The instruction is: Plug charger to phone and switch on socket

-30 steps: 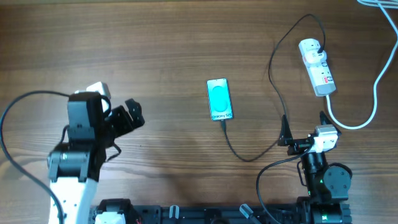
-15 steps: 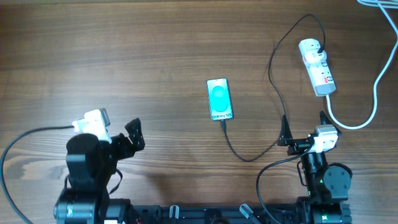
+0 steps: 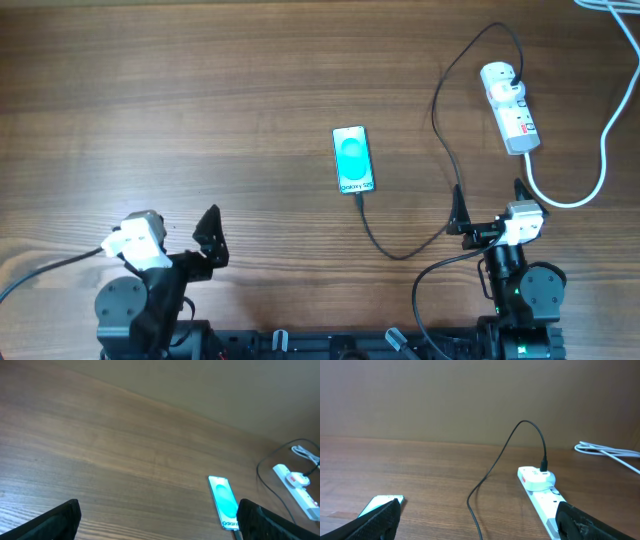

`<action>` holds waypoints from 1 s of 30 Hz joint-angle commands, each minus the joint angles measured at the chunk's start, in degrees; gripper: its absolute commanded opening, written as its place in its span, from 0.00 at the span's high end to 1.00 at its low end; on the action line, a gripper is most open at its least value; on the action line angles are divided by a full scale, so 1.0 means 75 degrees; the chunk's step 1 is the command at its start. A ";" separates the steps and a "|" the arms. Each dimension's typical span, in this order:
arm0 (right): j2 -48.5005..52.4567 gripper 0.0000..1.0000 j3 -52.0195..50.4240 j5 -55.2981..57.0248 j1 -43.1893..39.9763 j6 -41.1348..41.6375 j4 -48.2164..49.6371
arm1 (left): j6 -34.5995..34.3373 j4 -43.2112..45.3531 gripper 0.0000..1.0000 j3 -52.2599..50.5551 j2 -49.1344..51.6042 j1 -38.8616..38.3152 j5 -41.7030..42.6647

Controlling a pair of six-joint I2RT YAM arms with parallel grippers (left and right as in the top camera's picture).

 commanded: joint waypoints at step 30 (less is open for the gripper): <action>-0.0090 0.00 -0.0009 0.0073 -0.0041 0.0082 0.0020 | 0.2011 0.3777 0.00 -0.2337 -0.1107 0.0044 0.0437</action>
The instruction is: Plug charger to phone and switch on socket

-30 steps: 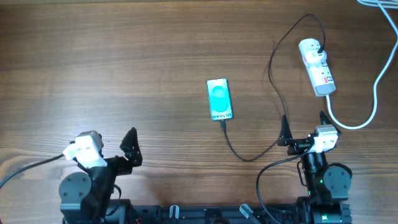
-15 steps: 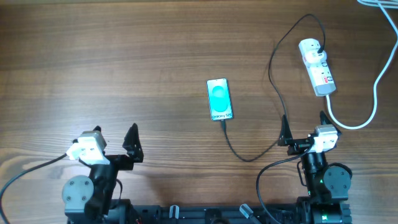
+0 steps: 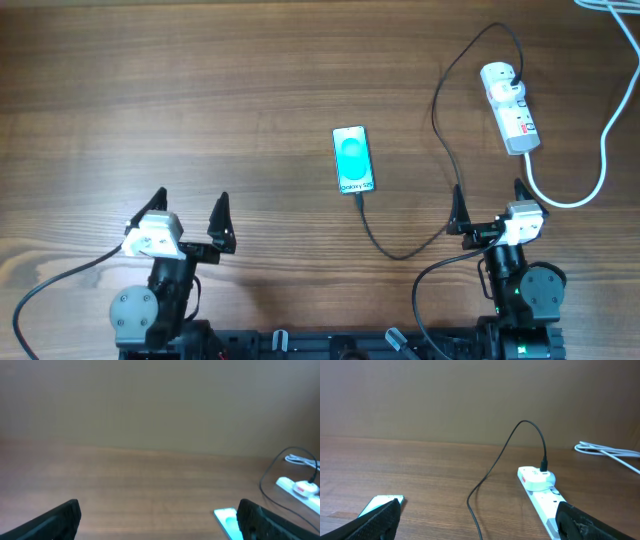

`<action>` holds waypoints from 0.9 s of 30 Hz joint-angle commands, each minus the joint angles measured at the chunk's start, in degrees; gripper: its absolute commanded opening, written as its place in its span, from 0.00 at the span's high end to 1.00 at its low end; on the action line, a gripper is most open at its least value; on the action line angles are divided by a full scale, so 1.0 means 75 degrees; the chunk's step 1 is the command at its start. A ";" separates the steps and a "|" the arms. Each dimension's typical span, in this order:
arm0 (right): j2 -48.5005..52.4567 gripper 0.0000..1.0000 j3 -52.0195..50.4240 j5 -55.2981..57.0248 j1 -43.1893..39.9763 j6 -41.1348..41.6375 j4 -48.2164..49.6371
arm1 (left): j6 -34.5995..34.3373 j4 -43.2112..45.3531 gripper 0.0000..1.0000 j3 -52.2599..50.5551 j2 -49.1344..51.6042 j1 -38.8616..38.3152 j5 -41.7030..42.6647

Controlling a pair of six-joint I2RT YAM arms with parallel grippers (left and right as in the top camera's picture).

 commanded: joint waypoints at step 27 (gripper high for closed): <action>-0.0090 0.00 -0.0009 0.0073 -0.0041 0.0079 0.0020 | 0.0166 0.2871 0.00 -0.2002 -0.0140 0.0201 -0.0087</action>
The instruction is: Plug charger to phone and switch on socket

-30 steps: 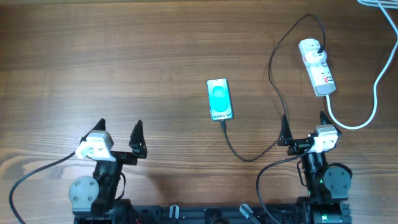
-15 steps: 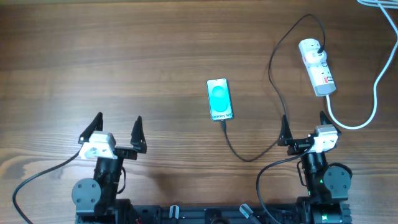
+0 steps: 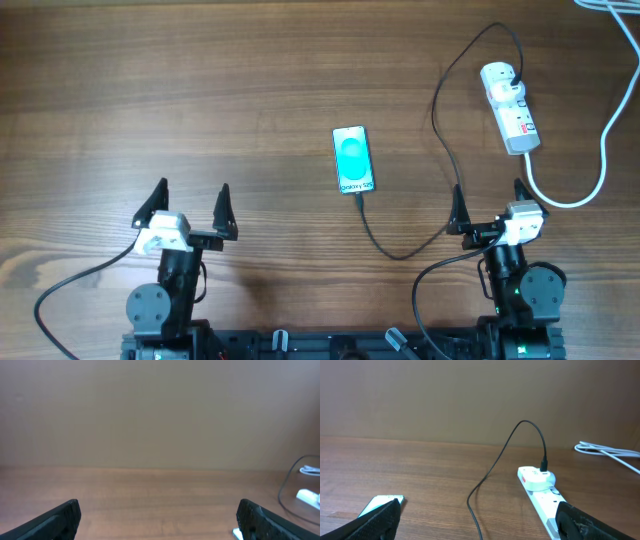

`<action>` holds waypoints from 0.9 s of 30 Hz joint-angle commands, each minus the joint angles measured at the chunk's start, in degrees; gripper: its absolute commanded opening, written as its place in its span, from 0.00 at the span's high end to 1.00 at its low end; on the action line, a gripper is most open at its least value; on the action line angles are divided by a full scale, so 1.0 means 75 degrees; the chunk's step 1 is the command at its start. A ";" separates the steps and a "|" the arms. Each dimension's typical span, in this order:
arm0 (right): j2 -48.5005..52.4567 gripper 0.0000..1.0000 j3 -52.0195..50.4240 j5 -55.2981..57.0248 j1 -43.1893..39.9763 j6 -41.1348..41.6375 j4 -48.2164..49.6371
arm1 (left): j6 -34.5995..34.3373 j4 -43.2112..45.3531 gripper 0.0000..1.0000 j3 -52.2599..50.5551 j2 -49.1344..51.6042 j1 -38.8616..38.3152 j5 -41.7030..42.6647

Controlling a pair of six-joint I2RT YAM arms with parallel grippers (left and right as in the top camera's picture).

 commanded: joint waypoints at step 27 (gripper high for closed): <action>-0.0061 0.00 -0.0009 0.0073 -0.0041 0.0058 0.0023 | 0.1157 -0.1422 0.00 -0.0119 -0.0085 0.0143 -0.1067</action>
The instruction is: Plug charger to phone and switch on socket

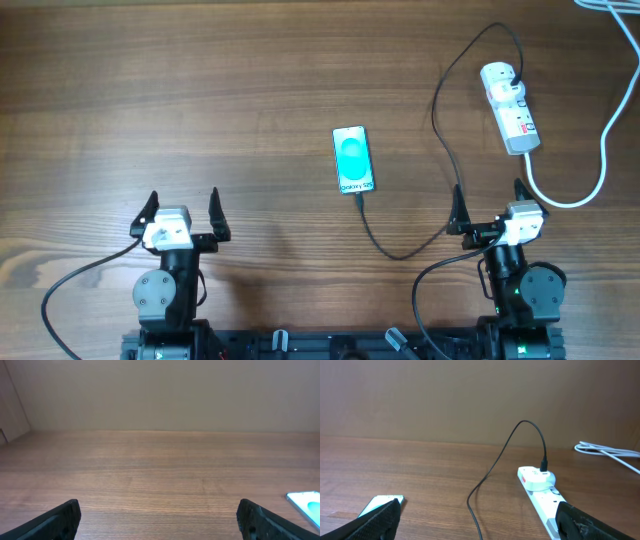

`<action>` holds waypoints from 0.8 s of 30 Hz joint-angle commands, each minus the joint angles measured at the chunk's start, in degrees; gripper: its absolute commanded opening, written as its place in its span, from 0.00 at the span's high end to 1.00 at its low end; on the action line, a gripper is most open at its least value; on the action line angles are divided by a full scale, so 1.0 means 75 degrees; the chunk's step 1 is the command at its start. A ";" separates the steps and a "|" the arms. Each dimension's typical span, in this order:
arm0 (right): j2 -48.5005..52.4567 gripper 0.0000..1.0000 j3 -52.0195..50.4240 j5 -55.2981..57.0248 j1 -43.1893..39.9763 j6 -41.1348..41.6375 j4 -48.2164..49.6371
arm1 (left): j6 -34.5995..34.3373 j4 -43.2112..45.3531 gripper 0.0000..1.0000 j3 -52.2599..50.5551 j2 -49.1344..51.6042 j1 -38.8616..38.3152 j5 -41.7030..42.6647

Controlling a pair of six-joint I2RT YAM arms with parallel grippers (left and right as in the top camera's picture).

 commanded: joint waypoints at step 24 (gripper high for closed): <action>-0.0061 0.00 -0.0009 0.0073 -0.0041 0.0061 0.0023 | -0.0484 -0.0044 0.00 -0.0023 -0.0082 0.0050 -0.0128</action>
